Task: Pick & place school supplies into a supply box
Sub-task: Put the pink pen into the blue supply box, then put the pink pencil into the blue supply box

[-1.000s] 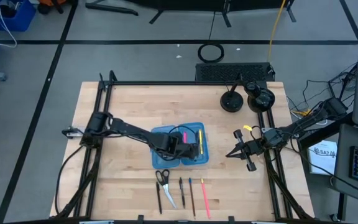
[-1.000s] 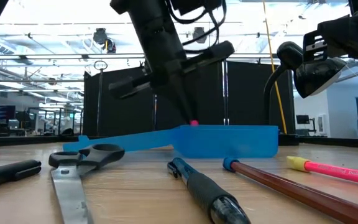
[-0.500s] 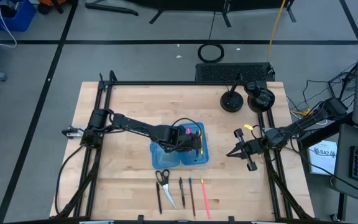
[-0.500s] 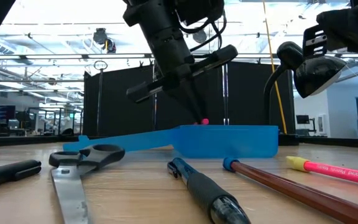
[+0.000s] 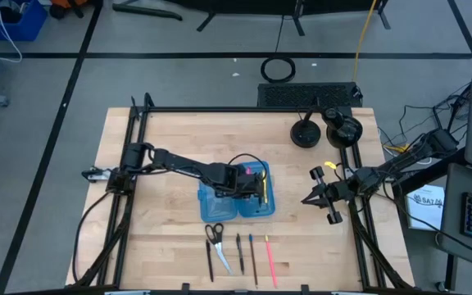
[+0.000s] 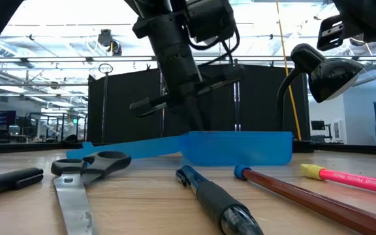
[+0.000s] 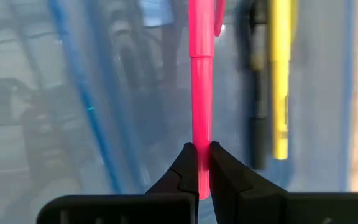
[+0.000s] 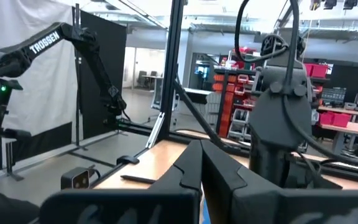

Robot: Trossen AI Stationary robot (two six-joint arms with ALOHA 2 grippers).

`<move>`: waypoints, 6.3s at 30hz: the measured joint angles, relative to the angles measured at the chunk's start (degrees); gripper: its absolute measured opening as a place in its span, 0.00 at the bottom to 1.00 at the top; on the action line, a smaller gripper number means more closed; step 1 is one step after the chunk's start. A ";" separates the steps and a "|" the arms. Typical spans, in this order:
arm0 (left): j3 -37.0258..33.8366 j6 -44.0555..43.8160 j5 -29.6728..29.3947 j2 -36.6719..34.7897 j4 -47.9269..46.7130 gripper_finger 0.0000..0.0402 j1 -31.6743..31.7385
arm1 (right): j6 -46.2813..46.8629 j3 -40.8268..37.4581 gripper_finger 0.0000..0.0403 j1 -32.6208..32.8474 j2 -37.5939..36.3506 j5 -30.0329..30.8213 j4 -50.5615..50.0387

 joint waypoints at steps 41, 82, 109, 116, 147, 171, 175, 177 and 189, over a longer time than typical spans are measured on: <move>0.15 37.57 -27.47 -31.44 -2.01 0.43 -15.91 | -0.29 0.00 0.00 0.02 0.02 -0.13 -0.71; -69.19 104.81 -24.20 -61.27 61.94 0.01 -33.04 | 20.58 46.59 0.00 0.58 20.47 19.85 -61.46; -81.33 105.53 -23.12 -69.13 73.91 0.07 -17.90 | 83.03 102.24 0.01 7.69 73.24 3.56 -116.68; -81.33 102.94 -23.08 -69.13 72.76 0.02 -17.93 | 84.05 95.41 0.20 5.19 74.41 3.03 -112.91; -81.33 102.35 -23.12 -69.13 70.80 0.07 -17.92 | 97.66 75.60 0.41 3.61 74.40 -4.61 -85.77; -81.33 101.69 -23.17 -69.13 69.93 0.09 -17.94 | 99.47 75.73 0.27 5.53 80.85 -3.94 -90.86; -81.33 102.81 -23.17 -69.11 70.73 0.09 -17.94 | 97.83 75.67 0.20 5.62 80.85 -2.98 -90.75; -81.33 102.98 -23.17 -69.13 70.87 0.09 -17.94 | 97.32 75.67 0.15 5.66 80.85 -2.93 -90.30; -81.33 101.41 -23.15 -69.13 70.34 0.09 -17.94 | 92.93 75.63 0.04 5.63 79.29 -3.17 -86.75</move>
